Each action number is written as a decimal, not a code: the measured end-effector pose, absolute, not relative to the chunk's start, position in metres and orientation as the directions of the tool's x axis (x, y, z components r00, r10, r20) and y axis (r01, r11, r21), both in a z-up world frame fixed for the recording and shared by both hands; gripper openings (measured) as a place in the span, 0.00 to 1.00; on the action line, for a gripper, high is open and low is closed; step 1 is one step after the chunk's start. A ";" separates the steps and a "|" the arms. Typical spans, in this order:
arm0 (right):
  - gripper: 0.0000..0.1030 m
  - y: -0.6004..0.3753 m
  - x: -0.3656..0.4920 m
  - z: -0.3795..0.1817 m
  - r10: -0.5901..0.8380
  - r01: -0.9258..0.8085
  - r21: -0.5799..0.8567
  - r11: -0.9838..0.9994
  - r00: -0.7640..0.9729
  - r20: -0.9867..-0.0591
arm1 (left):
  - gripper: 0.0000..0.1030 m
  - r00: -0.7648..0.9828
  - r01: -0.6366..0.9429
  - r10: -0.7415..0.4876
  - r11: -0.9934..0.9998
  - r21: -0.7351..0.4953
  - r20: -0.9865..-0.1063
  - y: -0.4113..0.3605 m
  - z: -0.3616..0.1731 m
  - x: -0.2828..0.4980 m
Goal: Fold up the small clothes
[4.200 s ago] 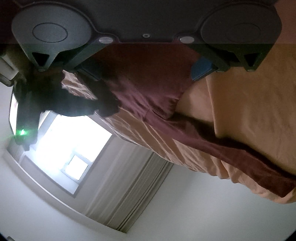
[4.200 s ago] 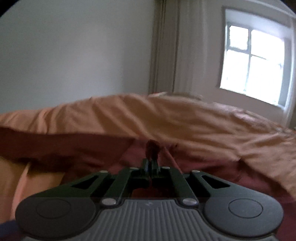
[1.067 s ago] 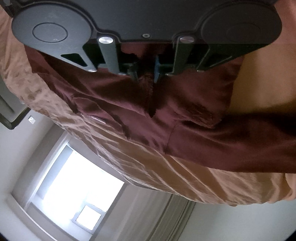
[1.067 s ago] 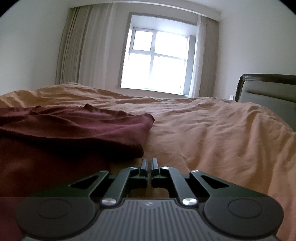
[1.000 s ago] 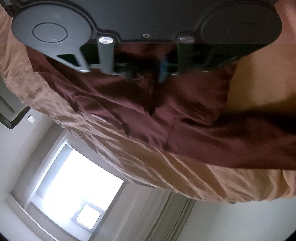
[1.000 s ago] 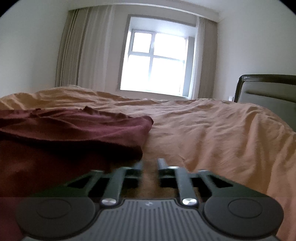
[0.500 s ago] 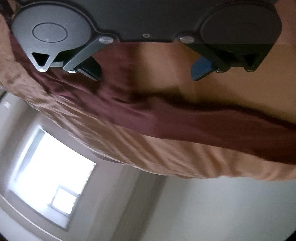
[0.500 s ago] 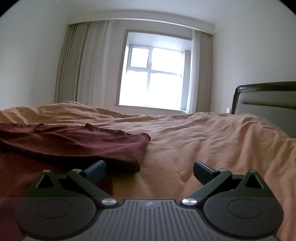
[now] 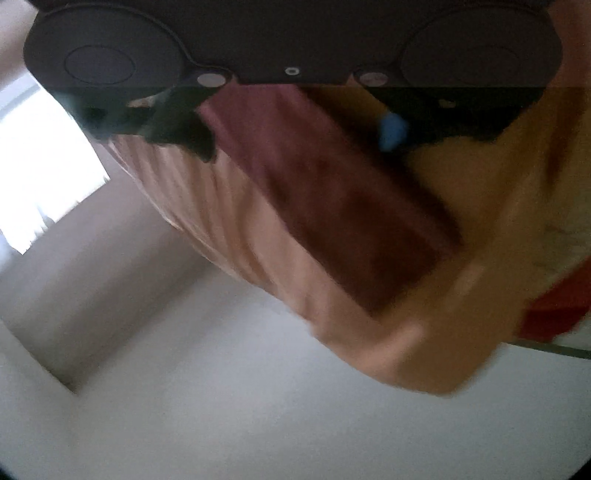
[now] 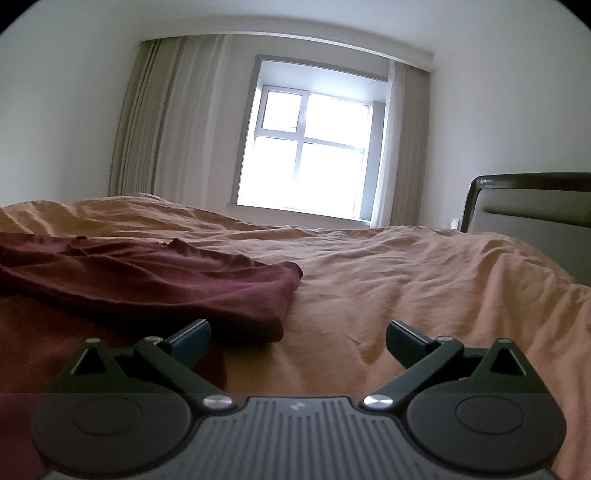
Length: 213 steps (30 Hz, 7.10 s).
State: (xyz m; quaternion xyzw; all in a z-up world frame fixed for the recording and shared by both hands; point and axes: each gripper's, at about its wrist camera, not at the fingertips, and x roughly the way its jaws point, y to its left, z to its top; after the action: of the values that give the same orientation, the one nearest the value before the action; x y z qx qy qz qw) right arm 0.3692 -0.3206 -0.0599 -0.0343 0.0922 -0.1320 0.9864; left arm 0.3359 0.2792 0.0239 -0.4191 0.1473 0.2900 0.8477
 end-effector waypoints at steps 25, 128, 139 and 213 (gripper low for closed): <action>1.00 -0.323 0.370 -0.061 -0.261 0.251 -0.082 0.965 0.949 -0.174 | 0.05 0.991 -0.126 0.127 0.992 0.028 -0.045 0.088 0.163 0.421; 1.00 -0.301 0.224 -0.007 0.066 -0.074 -0.007 0.997 0.920 -0.386 | 0.99 0.774 0.075 -0.075 0.997 -0.026 -0.629 0.064 0.037 0.243; 1.00 -0.236 0.137 -0.043 0.114 -0.214 -0.267 0.940 0.931 -0.346 | 0.99 0.784 0.123 -0.050 0.990 0.076 -0.618 0.036 0.030 0.178; 0.21 -0.204 0.148 -0.044 0.196 -0.284 -0.216 0.934 0.915 -0.354 | 0.06 0.917 0.166 0.013 0.897 0.410 -0.399 -0.003 0.042 0.160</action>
State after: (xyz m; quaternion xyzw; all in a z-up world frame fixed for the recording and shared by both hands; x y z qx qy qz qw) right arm 0.1481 -0.2045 -0.0443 -0.1327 0.1654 0.1236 0.9694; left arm 0.1601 -0.0033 0.0418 0.2234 0.1999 -0.0402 0.9532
